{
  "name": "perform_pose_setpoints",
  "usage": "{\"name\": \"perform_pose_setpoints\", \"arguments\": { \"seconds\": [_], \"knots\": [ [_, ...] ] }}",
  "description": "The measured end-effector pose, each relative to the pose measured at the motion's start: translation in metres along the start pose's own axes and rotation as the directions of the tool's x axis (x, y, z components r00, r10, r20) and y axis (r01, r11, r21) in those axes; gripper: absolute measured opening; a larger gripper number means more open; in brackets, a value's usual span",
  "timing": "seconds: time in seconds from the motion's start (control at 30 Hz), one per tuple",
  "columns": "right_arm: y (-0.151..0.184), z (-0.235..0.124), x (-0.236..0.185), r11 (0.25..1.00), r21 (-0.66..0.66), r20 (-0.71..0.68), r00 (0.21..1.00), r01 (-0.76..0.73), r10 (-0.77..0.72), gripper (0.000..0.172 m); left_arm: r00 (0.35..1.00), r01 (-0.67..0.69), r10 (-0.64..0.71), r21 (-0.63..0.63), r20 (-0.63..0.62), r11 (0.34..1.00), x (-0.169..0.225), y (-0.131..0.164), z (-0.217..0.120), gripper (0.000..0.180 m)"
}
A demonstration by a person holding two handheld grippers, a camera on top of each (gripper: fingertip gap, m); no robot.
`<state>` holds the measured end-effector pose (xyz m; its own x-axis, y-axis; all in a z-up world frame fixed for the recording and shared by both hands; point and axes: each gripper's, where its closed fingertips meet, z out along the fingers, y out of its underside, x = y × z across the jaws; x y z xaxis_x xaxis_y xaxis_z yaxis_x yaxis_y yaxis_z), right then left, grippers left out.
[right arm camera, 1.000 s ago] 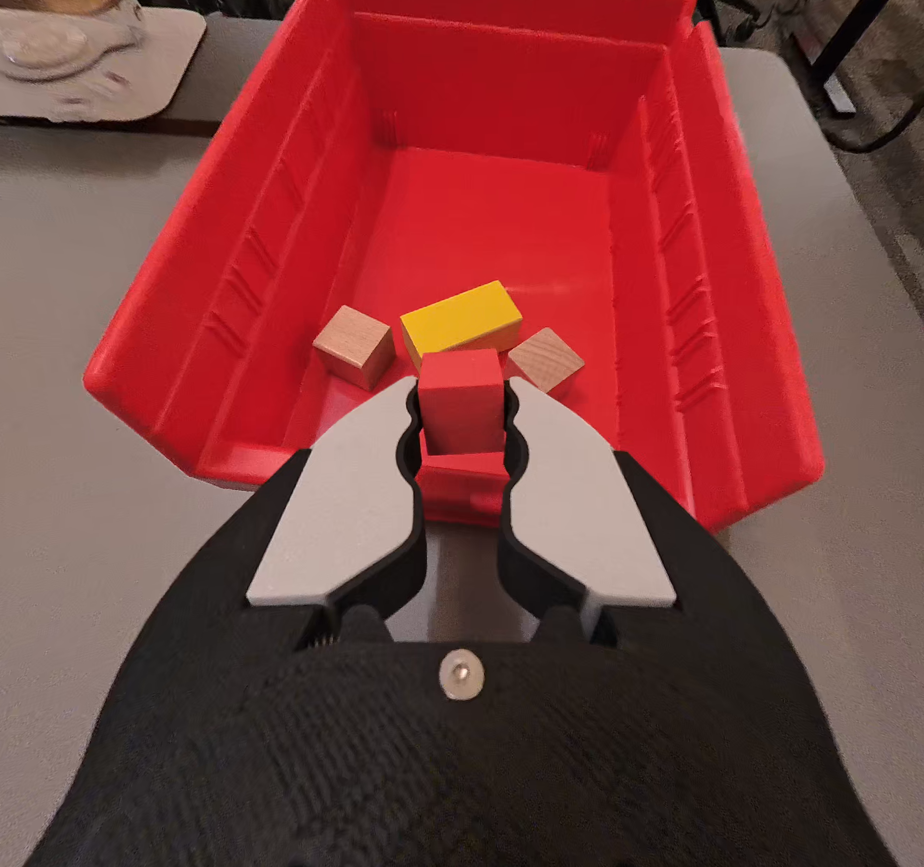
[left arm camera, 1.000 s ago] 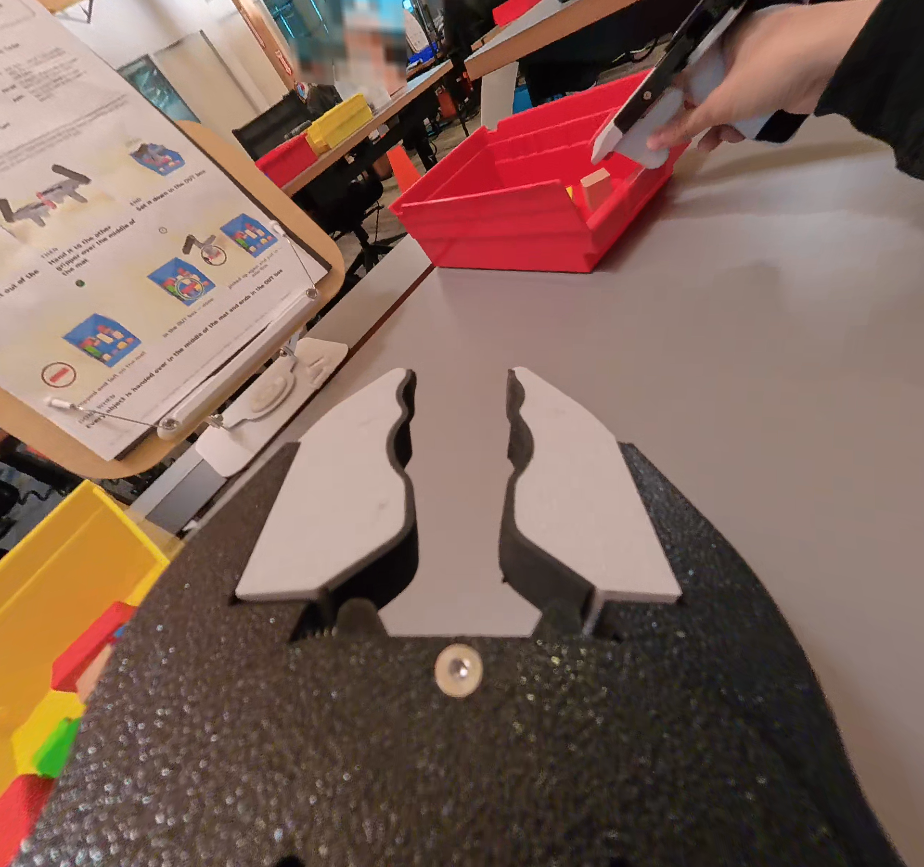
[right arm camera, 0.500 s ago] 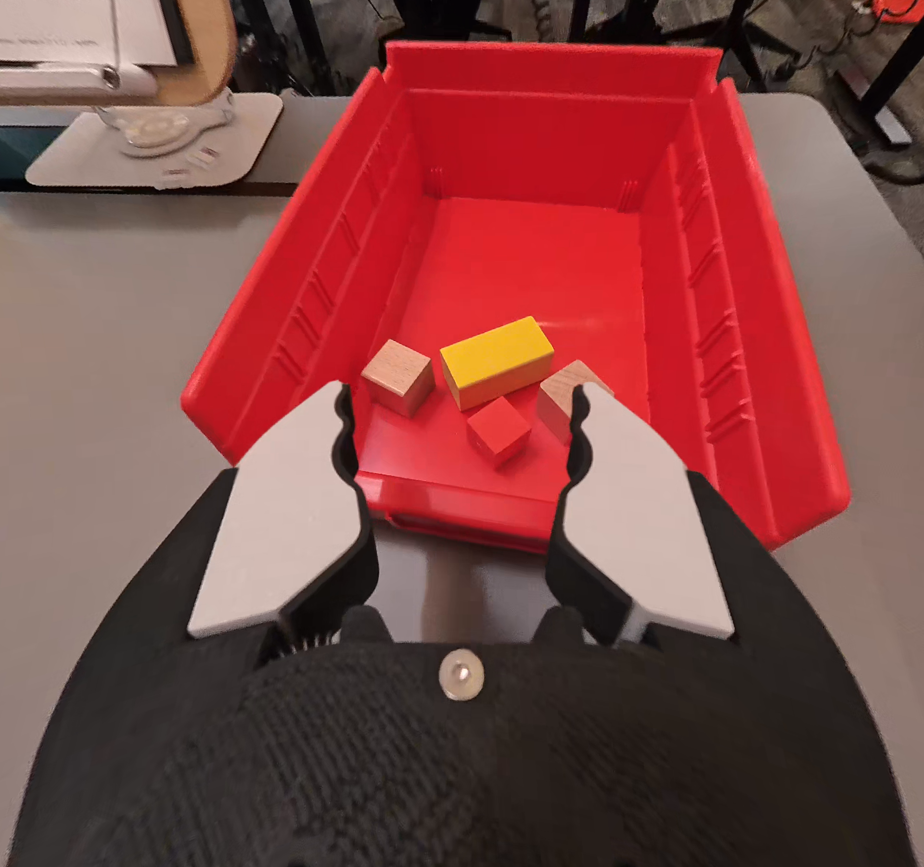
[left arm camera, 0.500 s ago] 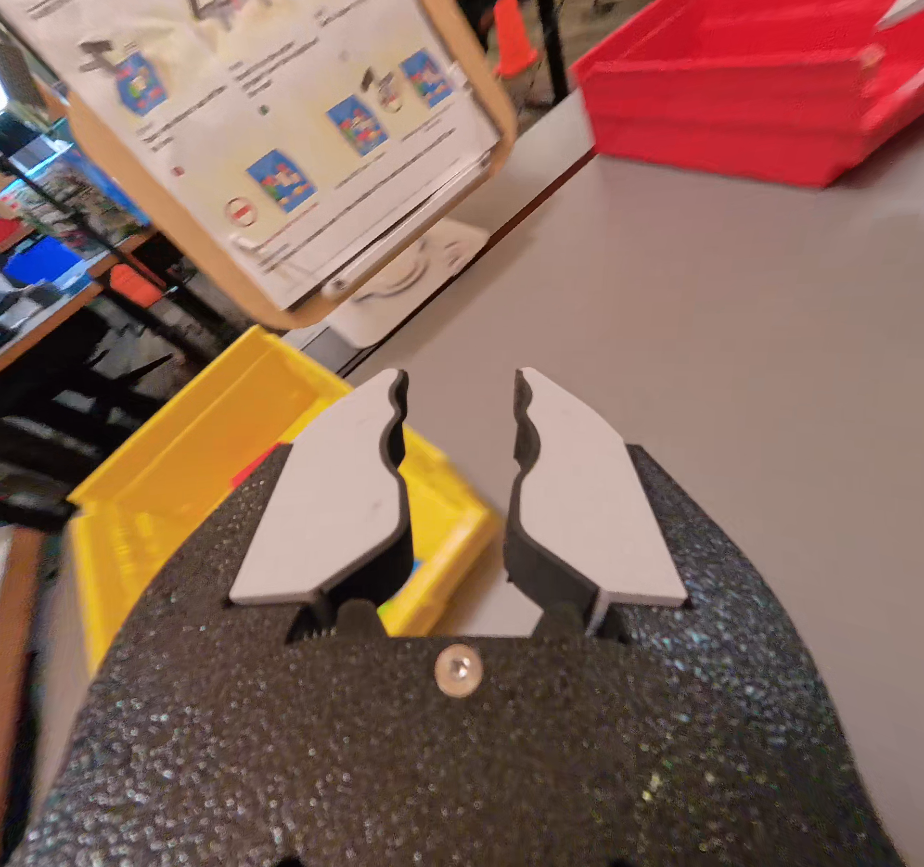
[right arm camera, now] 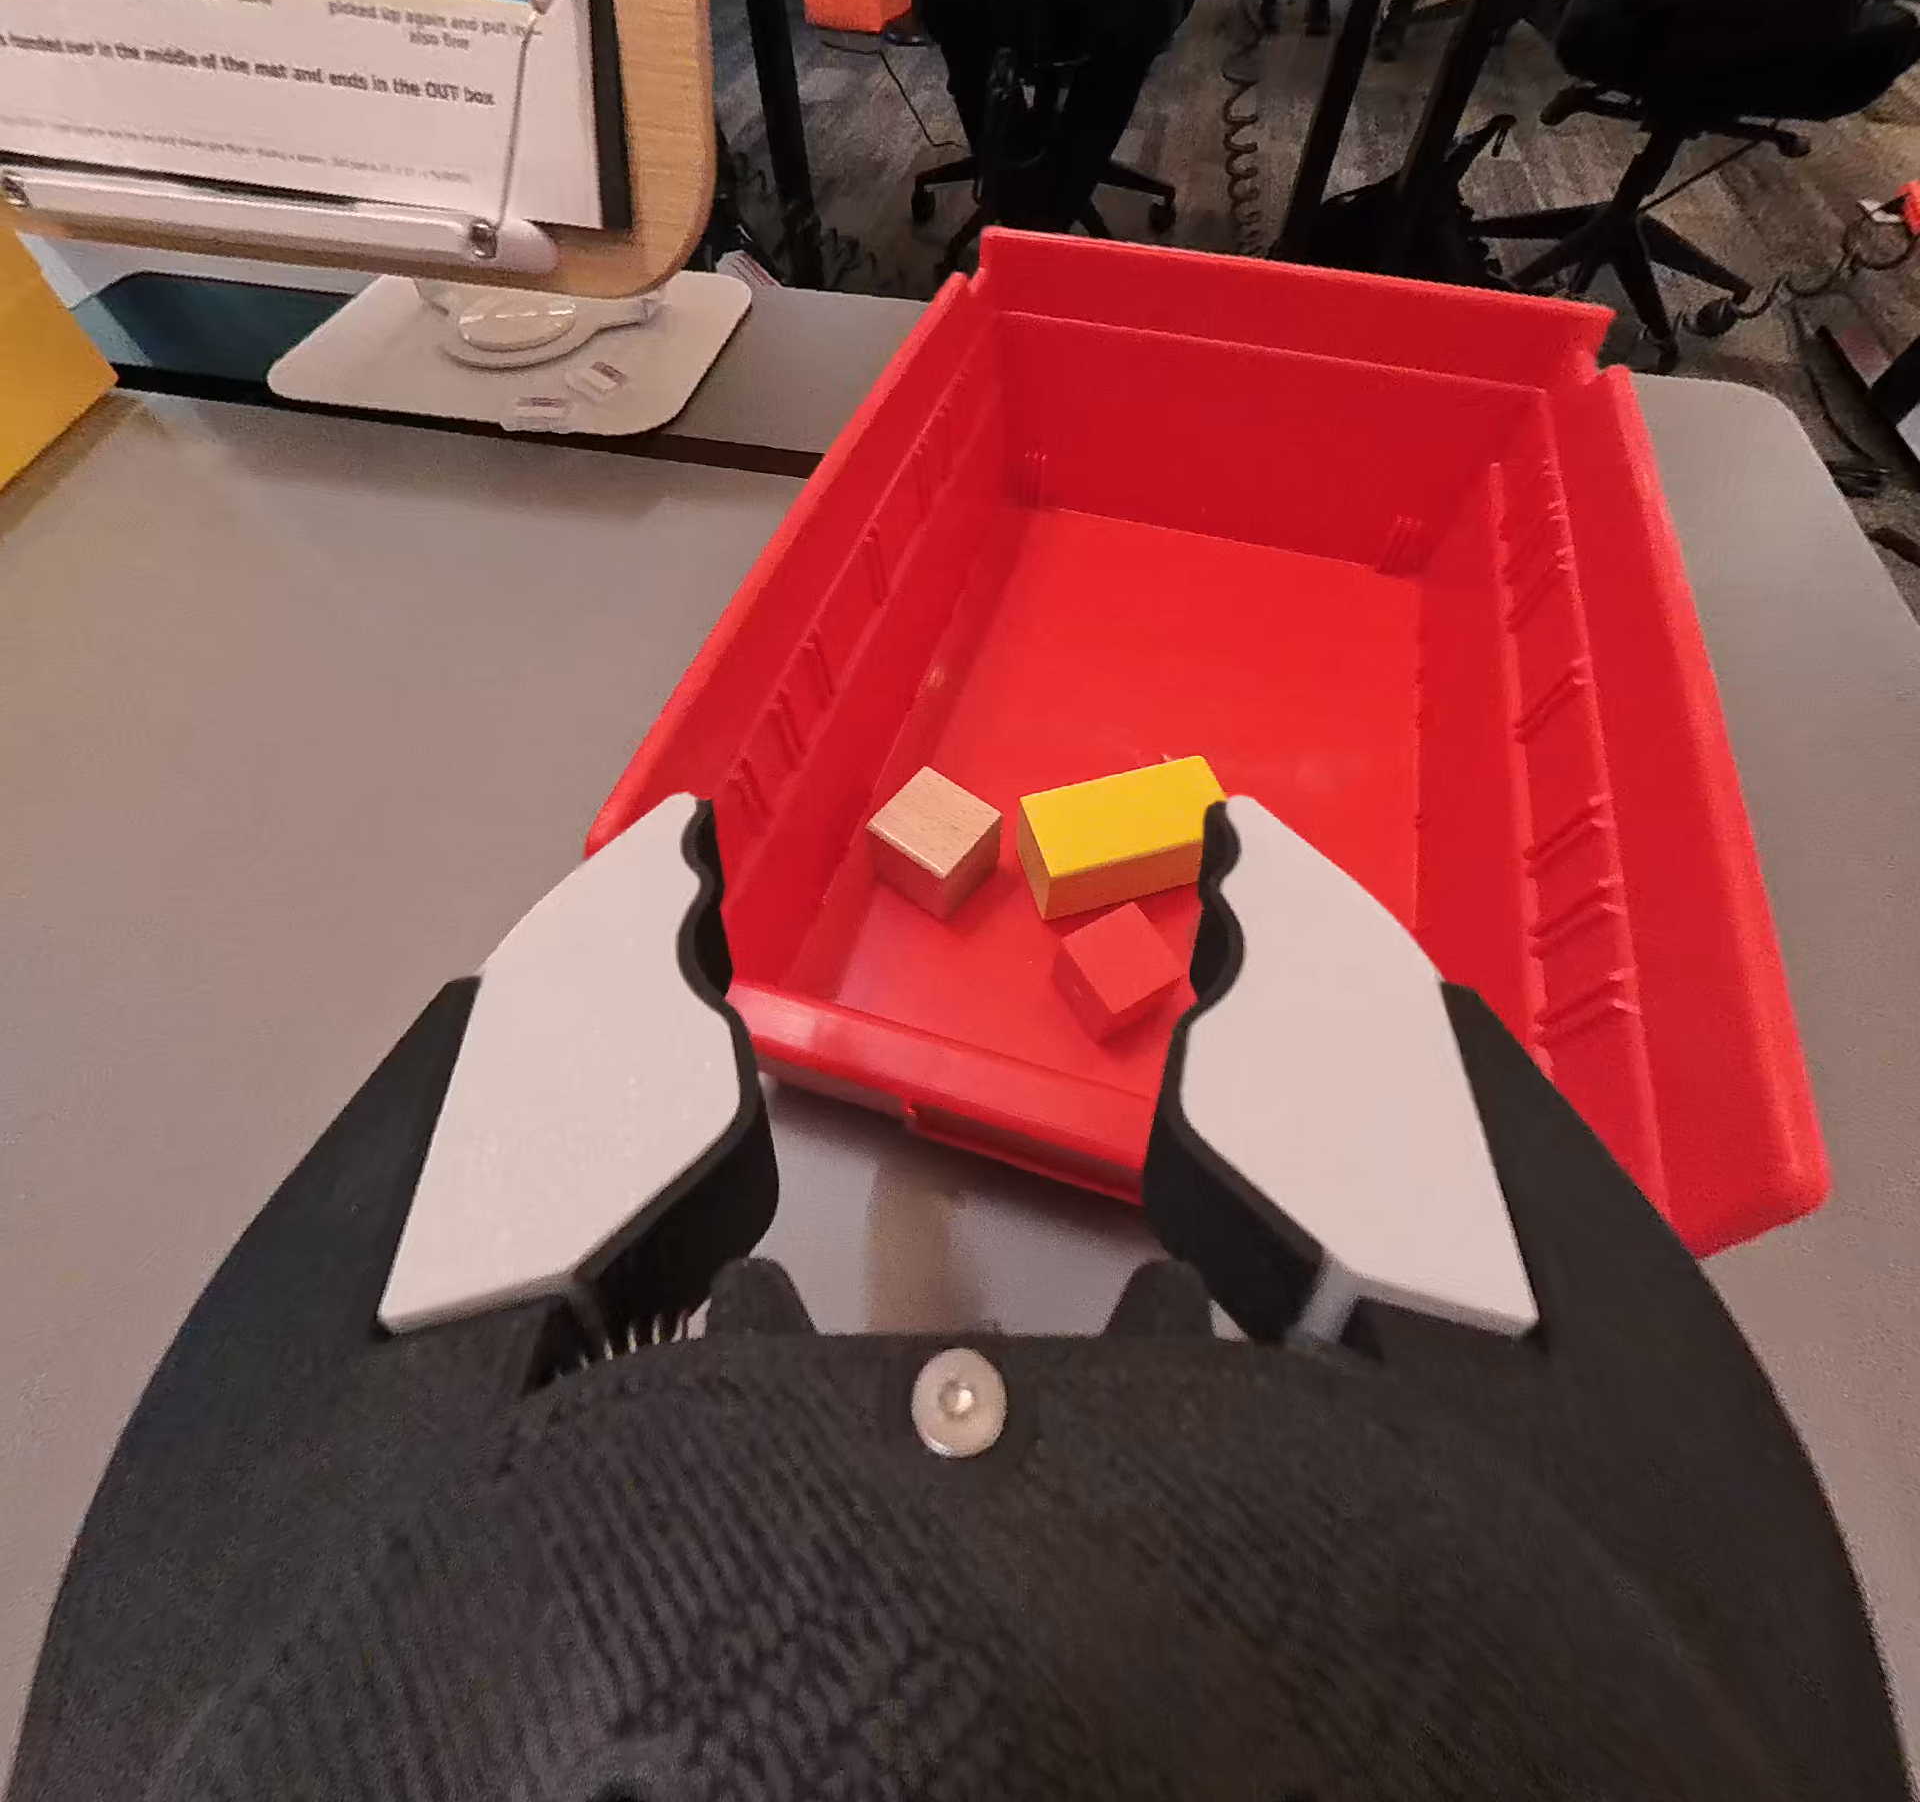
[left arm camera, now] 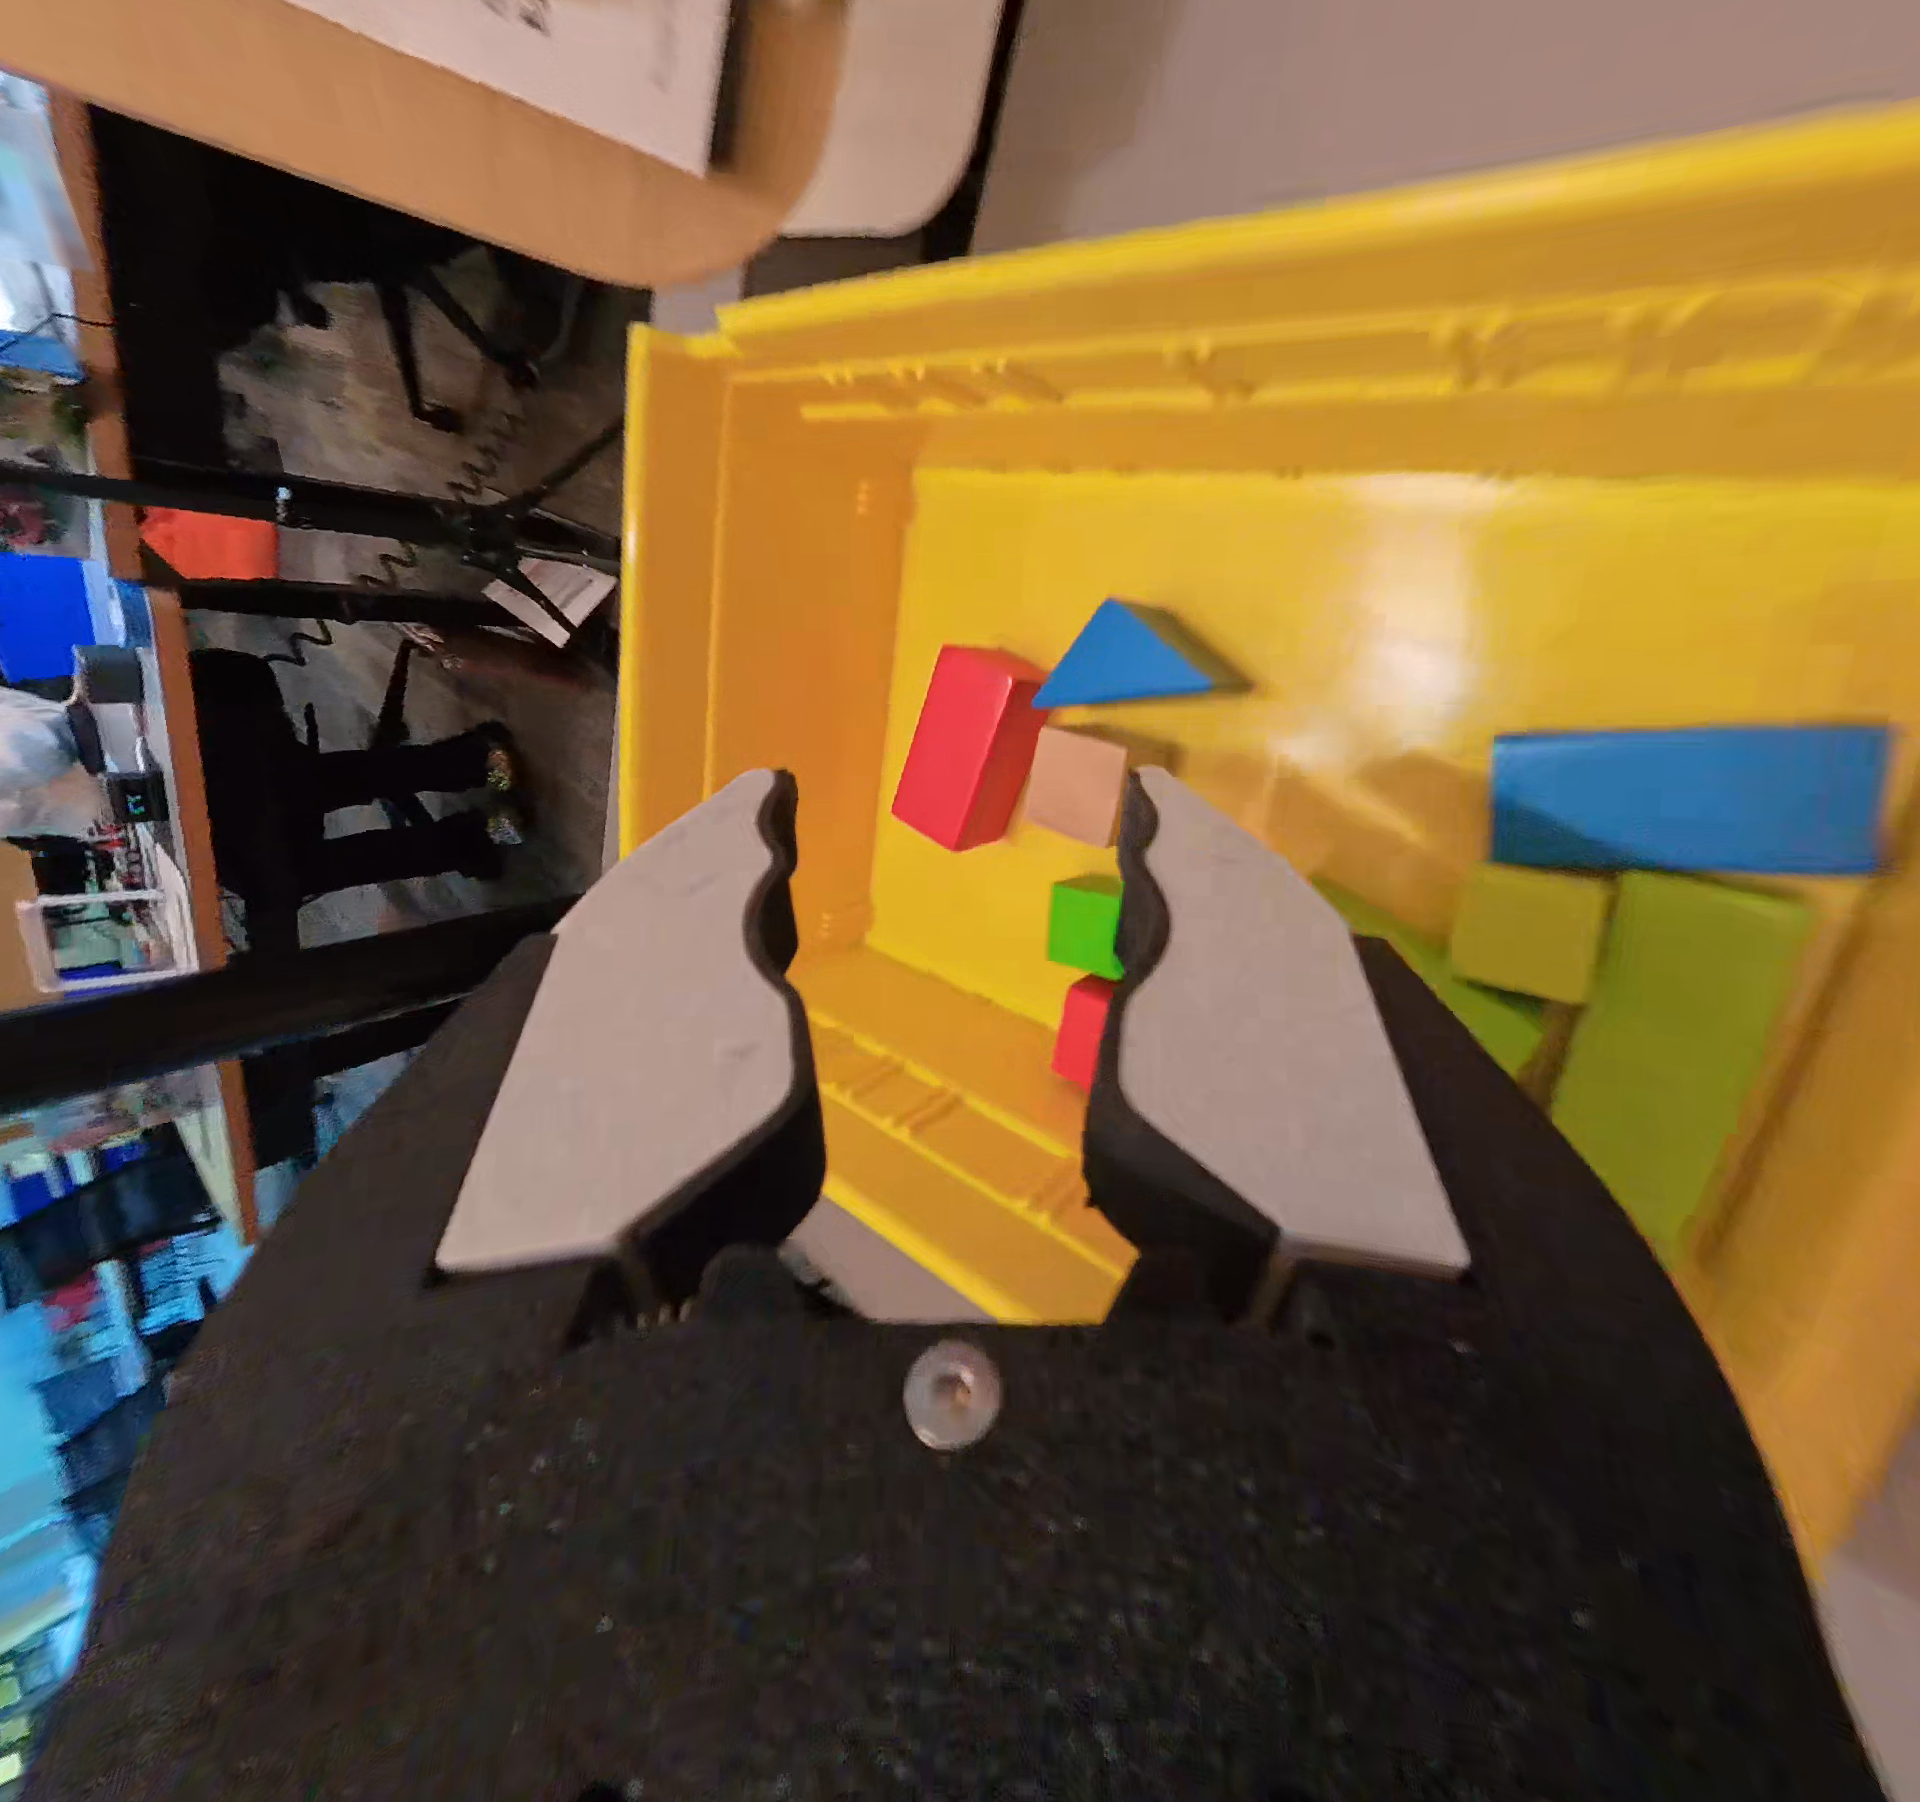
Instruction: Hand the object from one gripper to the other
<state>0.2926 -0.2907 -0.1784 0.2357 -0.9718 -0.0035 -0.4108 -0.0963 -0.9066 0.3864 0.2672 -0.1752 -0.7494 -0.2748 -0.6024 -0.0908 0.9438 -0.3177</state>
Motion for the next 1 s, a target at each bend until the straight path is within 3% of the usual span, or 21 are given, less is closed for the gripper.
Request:
{"name": "perform_pose_setpoints", "arguments": {
  "seconds": [0.03, 0.27, 0.53, 0.8, 1.0],
  "knots": [
    [-0.002, 0.000, -0.004, 1.000, 0.008, 0.014, 1.000, -0.005, 0.005, 0.088, 0.999, -0.039, 0.039, -0.037, -0.019, 0.999, -0.002, 0.005, 0.009, 0.059],
    [-0.022, -0.002, -0.047, 0.983, 0.087, 0.256, 0.957, -0.163, 0.136, 0.085, 0.973, -0.151, 0.116, -0.168, -0.200, 0.974, -0.012, 0.028, 0.063, 0.061],
    [-0.015, 0.003, -0.045, 0.980, 0.065, 0.260, 0.952, -0.187, 0.165, 0.087, 0.929, -0.190, 0.096, -0.240, -0.356, 0.952, -0.010, 0.043, 0.100, 0.055],
    [-0.006, 0.009, -0.041, 0.975, 0.038, 0.262, 0.944, -0.217, 0.200, 0.087, 0.886, -0.196, 0.059, -0.258, -0.459, 0.946, 0.010, 0.059, 0.118, 0.035],
    [-0.009, 0.007, -0.042, 0.974, 0.046, 0.272, 0.941, -0.222, 0.202, 0.087, 0.923, -0.134, 0.021, -0.269, -0.385, 0.954, 0.001, 0.058, 0.113, 0.035]
  ]
}}
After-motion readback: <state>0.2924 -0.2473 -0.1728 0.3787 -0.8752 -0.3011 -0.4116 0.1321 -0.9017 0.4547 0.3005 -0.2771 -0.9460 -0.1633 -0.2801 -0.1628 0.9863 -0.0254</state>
